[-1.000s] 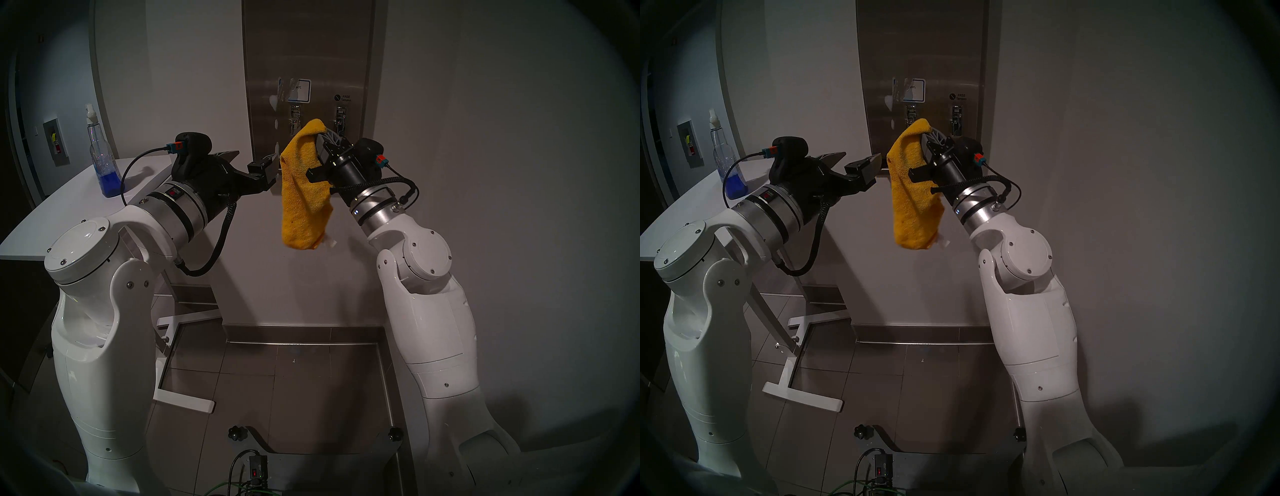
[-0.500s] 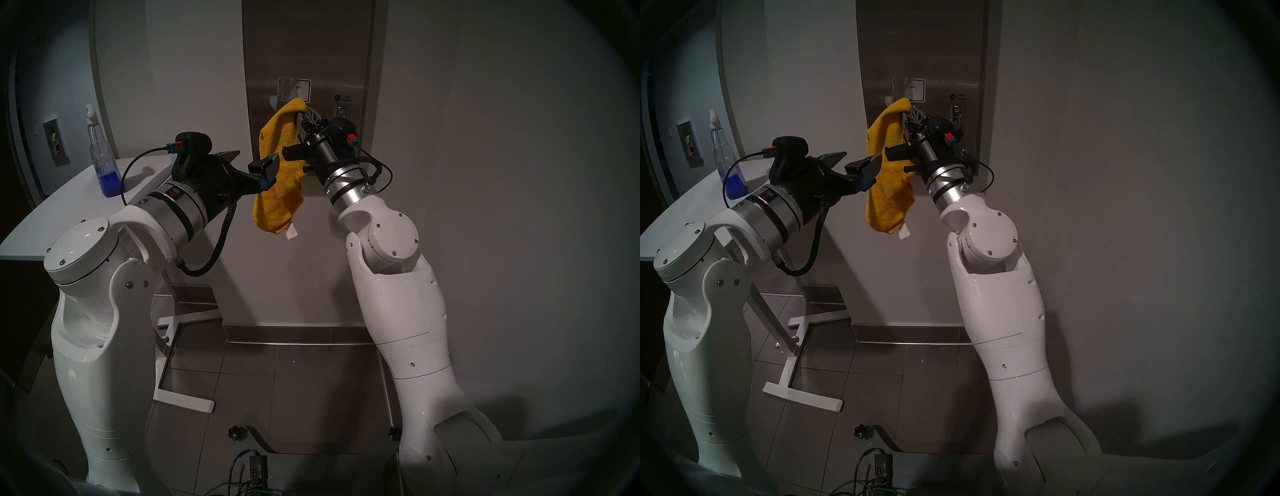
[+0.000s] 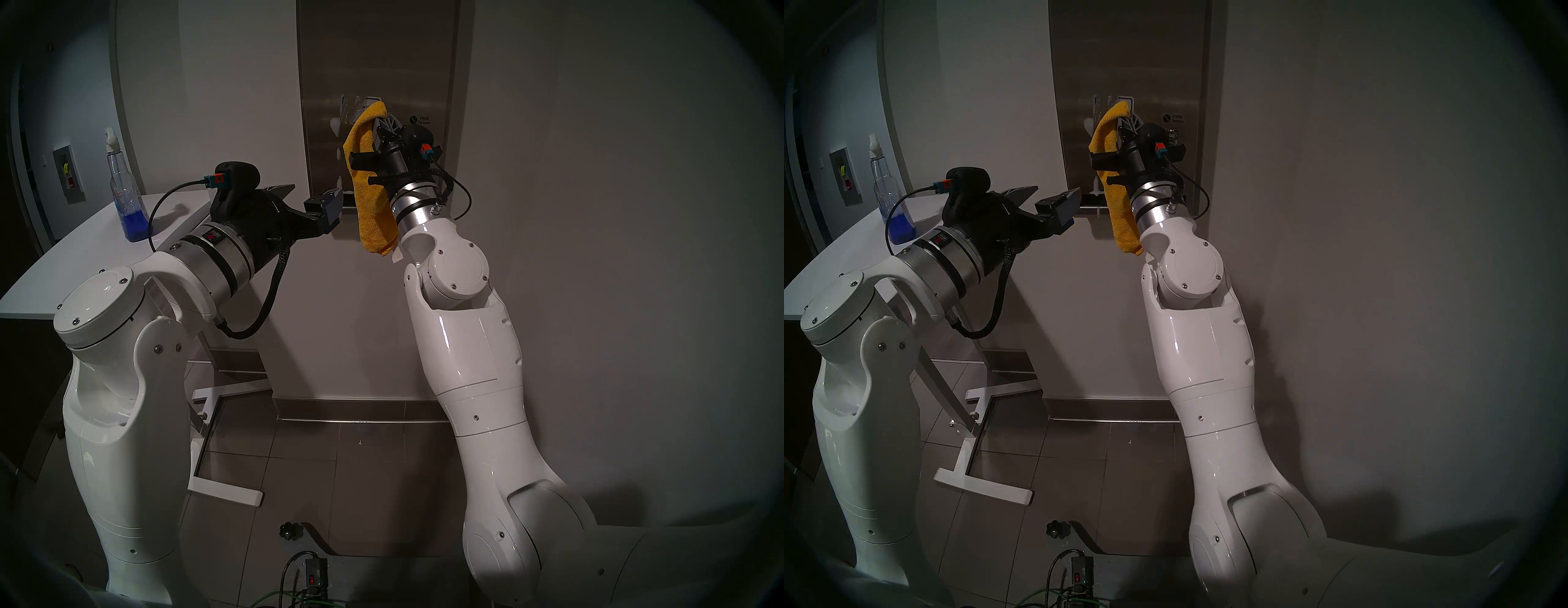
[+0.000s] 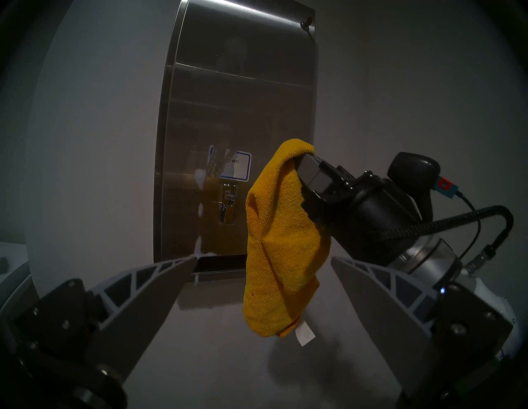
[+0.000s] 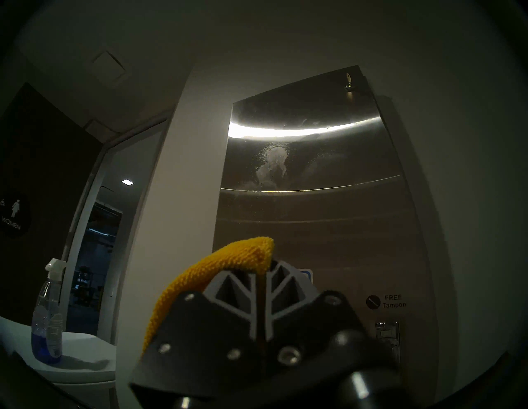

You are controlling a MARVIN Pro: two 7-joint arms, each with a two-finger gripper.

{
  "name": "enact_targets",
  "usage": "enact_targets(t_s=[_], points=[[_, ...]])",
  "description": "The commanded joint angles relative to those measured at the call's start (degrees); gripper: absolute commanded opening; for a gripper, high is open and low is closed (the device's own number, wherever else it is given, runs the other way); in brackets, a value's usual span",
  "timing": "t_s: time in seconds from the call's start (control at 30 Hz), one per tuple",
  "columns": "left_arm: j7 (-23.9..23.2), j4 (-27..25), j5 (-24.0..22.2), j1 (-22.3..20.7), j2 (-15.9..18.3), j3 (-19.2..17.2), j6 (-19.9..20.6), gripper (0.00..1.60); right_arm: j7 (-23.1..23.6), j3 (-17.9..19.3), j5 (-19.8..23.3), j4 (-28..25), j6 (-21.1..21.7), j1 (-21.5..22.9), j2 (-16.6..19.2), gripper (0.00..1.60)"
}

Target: Pick up the cloth and wipe the surface

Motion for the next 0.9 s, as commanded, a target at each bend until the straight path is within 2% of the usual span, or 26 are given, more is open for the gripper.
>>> enact_targets(t_s=[0.0,0.13,0.2,0.23,0.33,0.37,0.43,0.57,0.87], points=[[0.0,-1.5,0.1,-1.1,0.1,-0.3,-0.6,1.60,-1.0,0.3,-0.9,1.1,-2.2,6.1,-3.8,0.00],[-0.1,-1.5,0.1,-1.1,0.1,-0.3,-0.6,1.60,-1.4,0.9,-1.1,4.0,-3.6,8.6,-4.0,0.00],[-0.1,-1.5,0.1,-1.1,0.0,-0.3,-0.6,1.60,-1.4,1.2,-1.4,4.1,-4.1,8.4,-4.4,0.00],[-0.1,-1.5,0.1,-1.1,0.0,-0.3,-0.6,1.60,-1.6,1.2,-1.0,6.5,-4.8,10.8,-3.8,0.00],[-0.1,-1.5,0.1,-1.1,0.0,-0.3,-0.6,1.60,-1.5,1.6,-1.6,5.5,-5.2,9.4,-4.6,0.00],[-0.1,-1.5,0.1,-1.1,0.0,-0.3,-0.6,1.60,-1.7,1.6,-1.2,7.6,-5.9,11.5,-4.0,0.00],[-0.1,-1.5,0.2,-1.1,0.0,-0.3,-0.6,1.60,-1.6,1.9,-1.7,6.7,-6.4,10.1,-4.7,0.00],[-0.1,-1.5,0.2,-1.1,0.0,-0.3,-0.6,1.60,-1.7,2.1,-1.4,9.6,-8.2,12.5,-4.3,0.00],[-0.2,-1.5,0.3,-1.1,0.0,-0.3,-0.7,1.60,-1.9,2.6,-1.2,12.4,-11.5,14.0,-4.4,0.00]])
